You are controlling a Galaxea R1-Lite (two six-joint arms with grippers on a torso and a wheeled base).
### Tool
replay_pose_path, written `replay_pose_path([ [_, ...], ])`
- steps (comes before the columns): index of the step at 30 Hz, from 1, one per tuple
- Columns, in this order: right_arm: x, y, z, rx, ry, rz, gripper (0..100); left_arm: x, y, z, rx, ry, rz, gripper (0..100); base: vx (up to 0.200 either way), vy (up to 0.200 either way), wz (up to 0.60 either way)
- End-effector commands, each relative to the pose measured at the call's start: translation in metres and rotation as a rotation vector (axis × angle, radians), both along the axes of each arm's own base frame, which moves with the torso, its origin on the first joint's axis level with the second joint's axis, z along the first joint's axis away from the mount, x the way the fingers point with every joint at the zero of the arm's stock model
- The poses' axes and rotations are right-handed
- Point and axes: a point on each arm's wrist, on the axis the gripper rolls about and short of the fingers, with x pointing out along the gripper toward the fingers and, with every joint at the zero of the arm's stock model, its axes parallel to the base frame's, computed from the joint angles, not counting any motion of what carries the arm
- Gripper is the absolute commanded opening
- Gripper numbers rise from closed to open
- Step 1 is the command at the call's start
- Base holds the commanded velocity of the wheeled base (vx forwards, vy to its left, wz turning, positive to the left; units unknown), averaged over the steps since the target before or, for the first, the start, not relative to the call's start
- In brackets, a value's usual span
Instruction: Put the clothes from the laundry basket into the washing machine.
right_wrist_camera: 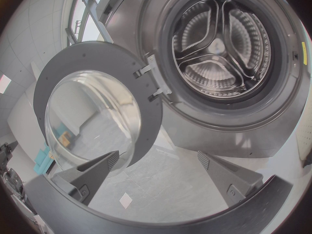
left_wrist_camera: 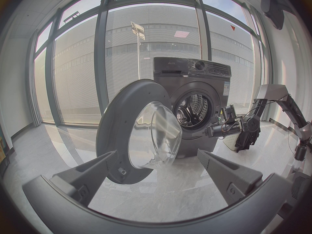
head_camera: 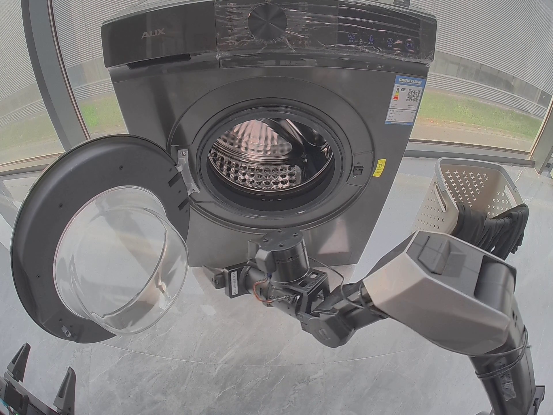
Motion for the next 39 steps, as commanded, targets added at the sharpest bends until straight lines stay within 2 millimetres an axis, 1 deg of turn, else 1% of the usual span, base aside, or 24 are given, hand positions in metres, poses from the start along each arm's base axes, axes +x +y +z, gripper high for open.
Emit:
replay_pose_path([
  [1,-0.003,-0.039,0.041,0.019,-0.033,-0.052,100,0.0,0.0,-0.005,0.0,-0.002,0.0,100,0.0,0.0,0.0],
  [3,-0.007,-0.056,0.054,0.013,-0.036,-0.077,100,0.0,0.0,-0.005,0.0,-0.002,0.0,100,0.0,0.0,0.0],
  [7,-0.02,-0.106,0.081,0.003,-0.126,-0.144,100,0.0,0.0,-0.005,0.0,-0.002,0.0,100,0.0,0.0,0.0],
  [9,-0.028,-0.132,0.089,-0.013,-0.199,-0.179,100,0.0,0.0,-0.005,0.0,-0.002,0.0,100,0.0,0.0,0.0],
  [11,-0.038,-0.163,0.097,-0.035,-0.257,-0.224,100,0.0,0.0,-0.005,0.0,-0.002,0.0,100,0.0,0.0,0.0],
  [12,-0.042,-0.174,0.099,-0.043,-0.267,-0.243,100,0.0,0.0,-0.005,0.0,-0.002,0.0,100,0.0,0.0,0.0],
  [13,-0.048,-0.192,0.104,-0.049,-0.276,-0.274,100,0.0,0.0,-0.005,0.0,-0.002,0.0,100,0.0,0.0,0.0],
  [14,-0.054,-0.204,0.107,-0.051,-0.28,-0.296,100,0.0,0.0,-0.005,0.0,-0.002,0.0,100,0.0,0.0,0.0],
  [15,-0.057,-0.21,0.109,-0.051,-0.281,-0.307,100,0.0,0.0,-0.005,0.0,-0.002,0.0,100,0.0,0.0,0.0],
  [16,-0.067,-0.231,0.115,-0.054,-0.287,-0.35,100,0.0,0.0,-0.005,0.0,-0.002,0.0,100,0.0,0.0,0.0],
  [17,-0.073,-0.242,0.119,-0.052,-0.294,-0.373,100,0.0,0.0,-0.005,0.0,-0.002,0.0,100,0.0,0.0,0.0],
  [18,-0.075,-0.245,0.121,-0.051,-0.299,-0.381,100,0.0,0.0,-0.005,0.0,-0.002,0.0,100,0.0,0.0,0.0],
  [19,-0.086,-0.265,0.128,-0.053,-0.32,-0.433,100,0.0,0.0,-0.005,0.0,-0.002,0.0,100,0.0,0.0,0.0],
  [21,-0.096,-0.28,0.134,-0.062,-0.346,-0.471,100,0.0,0.0,-0.005,0.0,-0.002,0.0,100,0.0,0.0,0.0],
  [22,-0.108,-0.294,0.138,-0.071,-0.361,-0.504,100,0.0,0.0,-0.005,0.0,-0.002,0.0,100,0.0,0.0,0.0],
  [25,-0.13,-0.314,0.137,-0.089,-0.38,-0.541,100,0.0,0.0,-0.005,-0.002,-0.002,0.0,100,0.0,0.0,0.0],
  [27,-0.141,-0.319,0.136,-0.098,-0.39,-0.548,100,0.0,0.0,-0.005,-0.002,-0.002,0.0,100,0.0,0.0,0.0],
  [28,-0.15,-0.323,0.136,-0.1,-0.397,-0.556,100,0.0,0.0,-0.004,-0.003,-0.003,0.0,100,0.0,0.0,0.0],
  [35,-0.193,-0.333,0.131,-0.081,-0.433,-0.566,100,0.0,0.0,-0.005,-0.006,-0.001,0.0,100,0.0,0.0,0.0],
  [37,-0.206,-0.336,0.126,-0.082,-0.435,-0.568,100,0.0,0.0,-0.005,-0.006,-0.001,0.0,100,0.0,0.0,0.0],
  [39,-0.219,-0.341,0.114,-0.098,-0.418,-0.571,100,0.0,0.0,-0.005,-0.006,-0.001,0.0,100,0.0,0.0,0.0],
])
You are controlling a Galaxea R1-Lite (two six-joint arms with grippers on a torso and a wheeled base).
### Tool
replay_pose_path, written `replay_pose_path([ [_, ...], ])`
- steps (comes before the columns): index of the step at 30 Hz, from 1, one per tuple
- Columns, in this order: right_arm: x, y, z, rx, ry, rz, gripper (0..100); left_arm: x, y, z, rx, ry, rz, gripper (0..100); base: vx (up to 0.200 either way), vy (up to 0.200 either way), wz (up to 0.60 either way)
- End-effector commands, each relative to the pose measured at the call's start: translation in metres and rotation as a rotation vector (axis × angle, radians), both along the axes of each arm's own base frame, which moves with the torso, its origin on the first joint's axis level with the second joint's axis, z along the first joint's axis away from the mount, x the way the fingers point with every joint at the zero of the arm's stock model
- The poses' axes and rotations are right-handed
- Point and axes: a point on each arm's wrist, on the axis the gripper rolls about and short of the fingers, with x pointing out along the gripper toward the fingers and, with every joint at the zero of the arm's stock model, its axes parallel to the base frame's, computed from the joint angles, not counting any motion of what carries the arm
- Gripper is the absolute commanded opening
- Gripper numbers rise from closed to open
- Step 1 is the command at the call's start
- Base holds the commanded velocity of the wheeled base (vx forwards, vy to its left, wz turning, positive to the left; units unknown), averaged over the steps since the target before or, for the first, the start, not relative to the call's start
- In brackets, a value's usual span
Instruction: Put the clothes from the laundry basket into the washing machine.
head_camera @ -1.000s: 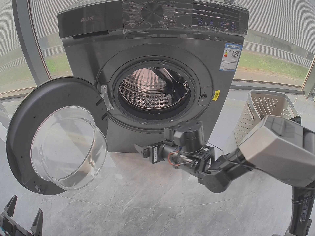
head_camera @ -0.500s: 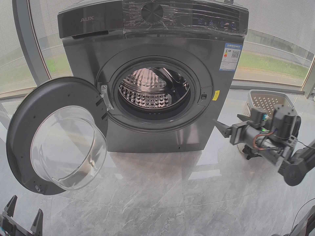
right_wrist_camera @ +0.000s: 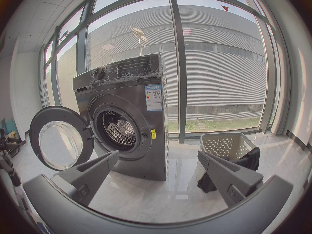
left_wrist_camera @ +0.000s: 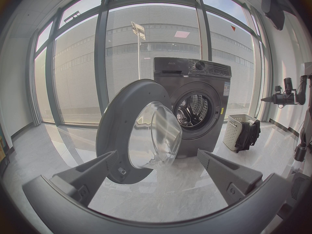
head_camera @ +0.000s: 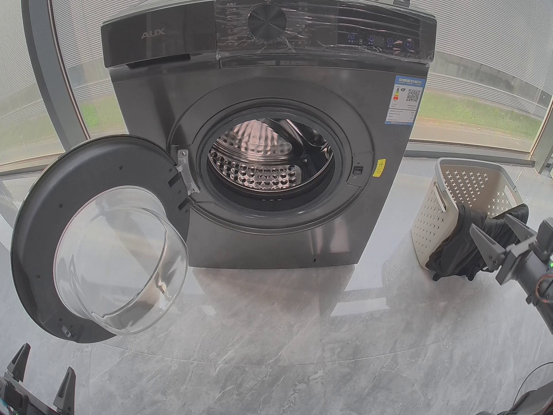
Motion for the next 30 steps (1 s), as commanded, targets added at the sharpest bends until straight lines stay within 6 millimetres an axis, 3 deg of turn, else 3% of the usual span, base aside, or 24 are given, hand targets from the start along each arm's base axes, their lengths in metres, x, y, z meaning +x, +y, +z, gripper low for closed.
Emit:
replay_pose_path([
  [1,-0.04,-0.012,-0.008,0.002,-0.047,-0.017,100,0.0,0.0,-0.005,-0.002,-0.002,0.0,100,0.0,0.0,0.0],
  [9,-0.085,-0.026,-0.015,-0.034,-0.082,-0.094,100,0.0,0.0,-0.005,-0.002,-0.002,0.0,100,0.0,0.0,0.0],
  [17,-0.144,-0.034,-0.046,-0.037,-0.082,-0.117,100,0.0,0.0,-0.005,-0.002,-0.002,0.0,100,0.0,0.0,0.0],
  [30,-0.162,-0.036,-0.064,-0.021,-0.084,-0.144,100,0.0,0.0,-0.005,-0.002,-0.002,0.0,100,0.0,0.0,0.0],
])
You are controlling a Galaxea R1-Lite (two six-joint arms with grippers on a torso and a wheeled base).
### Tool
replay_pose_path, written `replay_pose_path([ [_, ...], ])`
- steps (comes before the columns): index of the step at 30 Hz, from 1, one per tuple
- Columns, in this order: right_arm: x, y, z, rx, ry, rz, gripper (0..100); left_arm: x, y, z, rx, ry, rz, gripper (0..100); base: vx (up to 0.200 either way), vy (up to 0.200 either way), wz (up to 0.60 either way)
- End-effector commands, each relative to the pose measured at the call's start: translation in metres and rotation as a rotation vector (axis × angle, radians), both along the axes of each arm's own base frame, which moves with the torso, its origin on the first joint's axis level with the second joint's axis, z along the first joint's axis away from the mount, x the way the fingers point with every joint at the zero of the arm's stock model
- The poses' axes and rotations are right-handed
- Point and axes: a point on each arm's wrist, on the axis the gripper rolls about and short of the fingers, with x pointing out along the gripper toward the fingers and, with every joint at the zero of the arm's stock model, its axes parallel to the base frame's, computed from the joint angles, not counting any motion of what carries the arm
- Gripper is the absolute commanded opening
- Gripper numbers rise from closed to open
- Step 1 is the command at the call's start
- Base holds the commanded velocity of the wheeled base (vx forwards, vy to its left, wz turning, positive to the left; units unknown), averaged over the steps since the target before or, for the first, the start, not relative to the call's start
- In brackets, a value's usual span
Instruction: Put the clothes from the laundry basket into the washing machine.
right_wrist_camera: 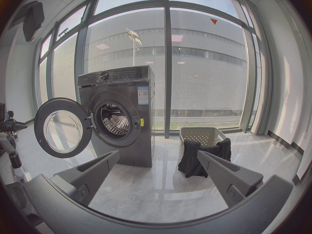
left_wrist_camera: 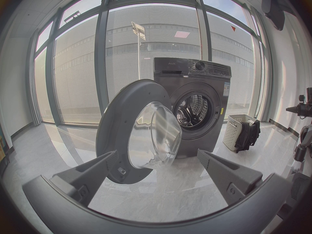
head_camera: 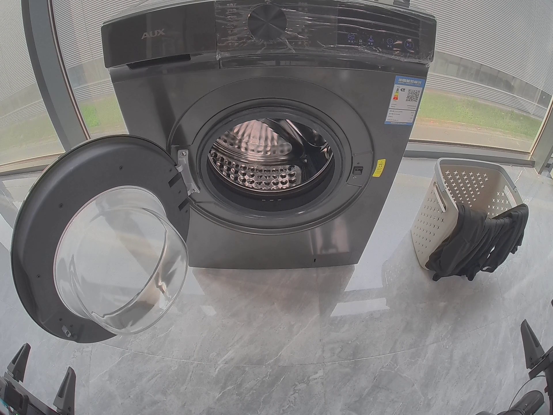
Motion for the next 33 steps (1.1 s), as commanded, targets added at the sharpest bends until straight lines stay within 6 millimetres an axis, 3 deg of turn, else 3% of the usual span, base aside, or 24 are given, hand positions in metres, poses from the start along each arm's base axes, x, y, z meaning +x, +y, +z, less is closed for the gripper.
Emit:
replay_pose_path([
  [1,-0.012,-0.001,-0.01,0.008,-0.07,-0.023,100,0.0,0.0,-0.005,0.0,-0.002,0.0,100,0.0,0.0,0.0],
  [13,-0.022,0.001,-0.029,-0.004,-0.019,-0.023,100,0.0,0.0,-0.005,0.0,-0.002,0.0,100,0.0,0.0,0.0],
  [24,-0.021,0.001,-0.03,0.013,-0.015,-0.041,100,0.0,0.0,-0.004,0.0,-0.003,0.0,100,0.0,0.0,0.0],
  [28,-0.021,-0.001,-0.031,0.045,0.001,-0.124,100,0.0,0.0,-0.005,-0.001,-0.002,0.0,100,0.0,0.0,0.0],
  [33,-0.021,0.0,-0.033,0.075,0.017,-0.078,100,0.0,0.0,-0.005,-0.001,-0.002,0.0,100,0.0,0.0,0.0],
])
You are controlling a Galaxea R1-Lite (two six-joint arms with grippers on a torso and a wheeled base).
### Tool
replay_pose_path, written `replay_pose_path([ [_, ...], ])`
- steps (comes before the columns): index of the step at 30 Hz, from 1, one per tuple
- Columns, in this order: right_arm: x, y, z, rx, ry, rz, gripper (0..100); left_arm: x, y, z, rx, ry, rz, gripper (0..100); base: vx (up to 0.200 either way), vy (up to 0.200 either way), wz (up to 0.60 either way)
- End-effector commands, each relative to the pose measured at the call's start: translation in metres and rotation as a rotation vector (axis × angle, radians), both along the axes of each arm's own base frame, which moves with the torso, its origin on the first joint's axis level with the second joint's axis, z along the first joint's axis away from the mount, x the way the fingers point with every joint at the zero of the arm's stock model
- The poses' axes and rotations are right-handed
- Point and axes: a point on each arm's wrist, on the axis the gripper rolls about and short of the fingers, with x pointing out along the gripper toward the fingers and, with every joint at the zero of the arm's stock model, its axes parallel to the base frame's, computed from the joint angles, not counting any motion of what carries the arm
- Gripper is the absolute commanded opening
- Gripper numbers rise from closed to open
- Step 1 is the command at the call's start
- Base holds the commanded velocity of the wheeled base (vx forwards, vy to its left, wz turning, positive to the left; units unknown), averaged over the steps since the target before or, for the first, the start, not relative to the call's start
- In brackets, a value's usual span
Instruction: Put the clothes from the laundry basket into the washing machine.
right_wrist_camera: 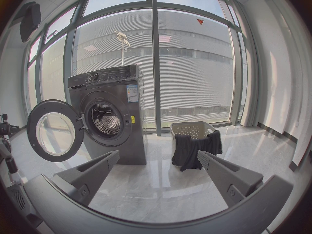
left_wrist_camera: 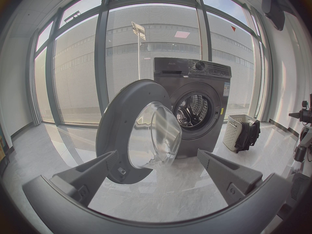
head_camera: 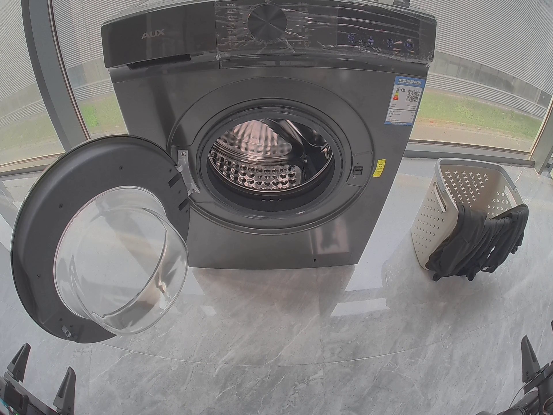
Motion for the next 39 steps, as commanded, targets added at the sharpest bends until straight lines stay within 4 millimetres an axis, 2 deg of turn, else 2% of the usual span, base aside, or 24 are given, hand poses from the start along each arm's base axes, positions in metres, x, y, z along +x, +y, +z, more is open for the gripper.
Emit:
replay_pose_path([
  [1,0.0006,0.0006,-0.0068,0.014,0.022,0.03,100,-0.0002,0.0,-0.0049,0.0,-0.002,0.0,100,0.0,0.0,0.0],
  [12,0.0007,0.0016,-0.0096,-0.029,0.05,0.074,100,-0.0002,0.0,-0.0049,0.0,-0.002,0.002,100,0.0,0.0,0.0],
  [21,0.0007,0.0018,-0.0096,-0.032,0.05,0.082,100,-0.0002,0.0001,-0.0049,0.0,-0.002,0.0,100,0.2,0.0,0.0],
  [33,0.0007,0.0018,-0.0096,-0.032,0.05,0.082,100,-0.0002,0.0,-0.0049,-0.002,-0.002,0.0,100,0.0,0.0,0.0],
  [39,0.0007,0.0018,-0.0096,-0.032,0.05,0.082,100,-0.0002,0.0,-0.0049,-0.002,-0.002,0.0,100,0.0,-0.2,0.0],
])
